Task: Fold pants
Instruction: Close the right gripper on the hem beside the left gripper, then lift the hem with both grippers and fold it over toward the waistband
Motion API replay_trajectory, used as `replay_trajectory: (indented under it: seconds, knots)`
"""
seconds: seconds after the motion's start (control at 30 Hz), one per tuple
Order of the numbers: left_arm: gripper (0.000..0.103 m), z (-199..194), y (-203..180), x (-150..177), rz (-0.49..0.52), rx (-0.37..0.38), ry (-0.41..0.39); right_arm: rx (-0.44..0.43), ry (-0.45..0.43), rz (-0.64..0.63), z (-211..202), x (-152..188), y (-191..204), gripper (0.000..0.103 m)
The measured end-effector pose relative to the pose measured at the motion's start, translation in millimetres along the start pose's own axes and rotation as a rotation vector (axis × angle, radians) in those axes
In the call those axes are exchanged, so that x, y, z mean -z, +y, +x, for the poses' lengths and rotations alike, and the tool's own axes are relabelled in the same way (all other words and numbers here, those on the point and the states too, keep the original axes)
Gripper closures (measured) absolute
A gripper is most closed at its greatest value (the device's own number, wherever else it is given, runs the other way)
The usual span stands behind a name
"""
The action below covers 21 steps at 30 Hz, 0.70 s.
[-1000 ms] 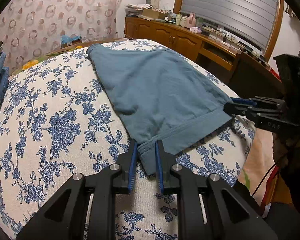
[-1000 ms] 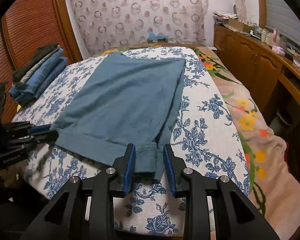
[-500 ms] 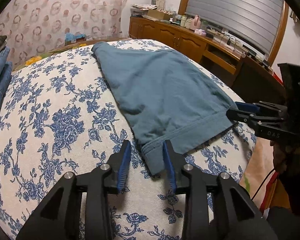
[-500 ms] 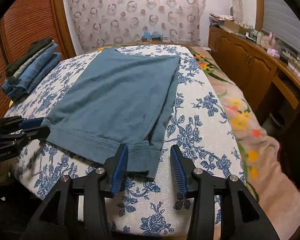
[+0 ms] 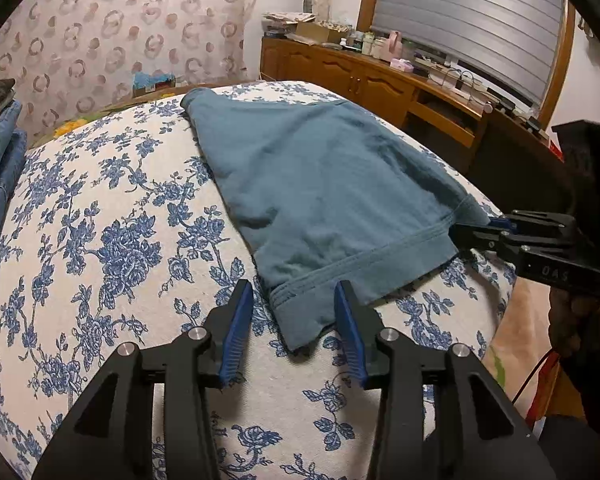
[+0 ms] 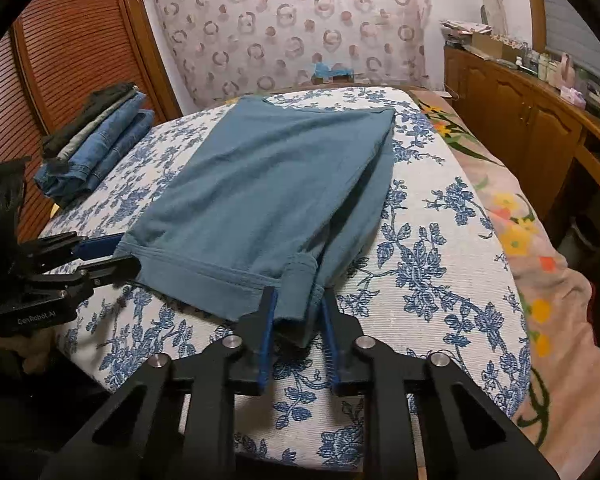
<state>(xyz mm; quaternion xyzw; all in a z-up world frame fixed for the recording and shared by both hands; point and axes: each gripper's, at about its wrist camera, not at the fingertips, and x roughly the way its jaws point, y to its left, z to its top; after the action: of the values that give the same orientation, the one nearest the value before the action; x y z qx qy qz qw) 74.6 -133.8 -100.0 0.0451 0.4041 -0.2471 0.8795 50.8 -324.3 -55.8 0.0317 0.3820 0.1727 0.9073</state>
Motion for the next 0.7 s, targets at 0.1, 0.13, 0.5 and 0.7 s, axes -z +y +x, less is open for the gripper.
replay_trajectory:
  seconds: [0.1, 0.13, 0.5, 0.7]
  knots:
    - [0.076, 0, -2, 1, -0.002, 0.028, 0.002, -0.01, -0.017, 0.016, -2, 1, -3, 0.086]
    - [0.081, 0, 0, 1, -0.005, 0.034, -0.001, -0.014, -0.02, 0.022, -1, 1, -5, 0.086]
    - [0.091, -41, 6, -19, -0.03, 0.074, -0.128, -0.041, -0.109, -0.015, -26, -9, 9, 0.087]
    - [0.091, -84, 12, -39, -0.02, 0.057, -0.23, -0.069, -0.201, -0.077, -55, -30, 25, 0.087]
